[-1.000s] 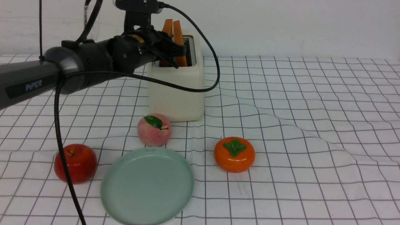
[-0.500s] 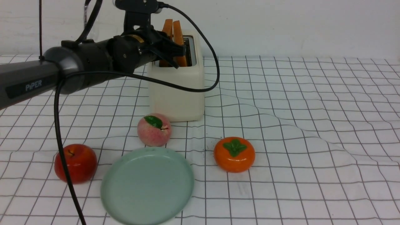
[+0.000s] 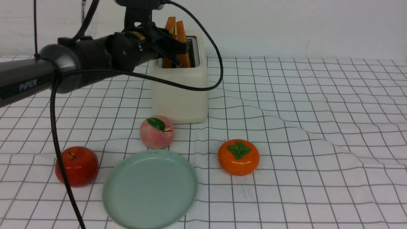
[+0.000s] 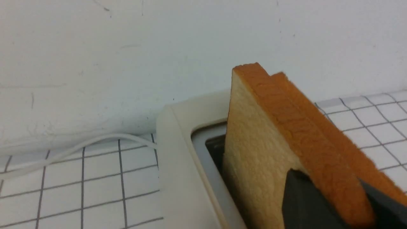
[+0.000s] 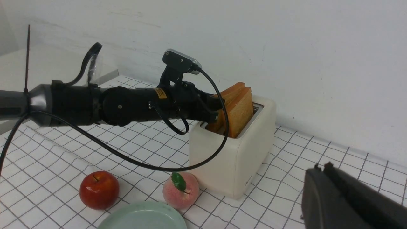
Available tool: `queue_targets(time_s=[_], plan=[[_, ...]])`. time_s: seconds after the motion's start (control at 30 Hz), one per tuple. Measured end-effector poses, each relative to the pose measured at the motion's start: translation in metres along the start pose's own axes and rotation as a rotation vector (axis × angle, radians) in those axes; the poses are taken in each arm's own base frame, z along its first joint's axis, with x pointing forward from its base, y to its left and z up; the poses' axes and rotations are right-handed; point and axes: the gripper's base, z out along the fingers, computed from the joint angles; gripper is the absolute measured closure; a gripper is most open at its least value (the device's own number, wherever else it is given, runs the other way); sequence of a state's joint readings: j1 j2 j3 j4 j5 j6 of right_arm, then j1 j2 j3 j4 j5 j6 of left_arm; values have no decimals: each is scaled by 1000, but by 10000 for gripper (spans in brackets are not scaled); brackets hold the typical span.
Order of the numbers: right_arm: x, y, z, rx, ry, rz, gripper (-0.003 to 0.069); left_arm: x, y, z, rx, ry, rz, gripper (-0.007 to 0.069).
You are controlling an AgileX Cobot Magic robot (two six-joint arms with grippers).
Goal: Take toasted bread from bread machine on white checkered table place on plate.
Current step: 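Reach for a toast slice standing in the toaster with the left gripper, then place the slice of bread on the plate with the left gripper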
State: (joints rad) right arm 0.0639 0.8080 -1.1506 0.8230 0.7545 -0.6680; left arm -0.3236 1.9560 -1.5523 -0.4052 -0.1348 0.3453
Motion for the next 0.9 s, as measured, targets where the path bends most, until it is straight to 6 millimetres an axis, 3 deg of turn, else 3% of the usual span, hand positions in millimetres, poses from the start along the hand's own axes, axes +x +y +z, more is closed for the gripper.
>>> queue_targets(time_s=[0.17, 0.33, 0.9], plan=[[0, 0, 0, 1, -1, 0, 661, -27, 0, -17, 2, -66, -3, 537], [0, 0, 0, 1, -1, 0, 659, -39, -1, -25, 2, -97, -5, 537], [2, 1, 0, -15, 20, 0, 659, -39, -1, -26, 7, -88, -5, 537]])
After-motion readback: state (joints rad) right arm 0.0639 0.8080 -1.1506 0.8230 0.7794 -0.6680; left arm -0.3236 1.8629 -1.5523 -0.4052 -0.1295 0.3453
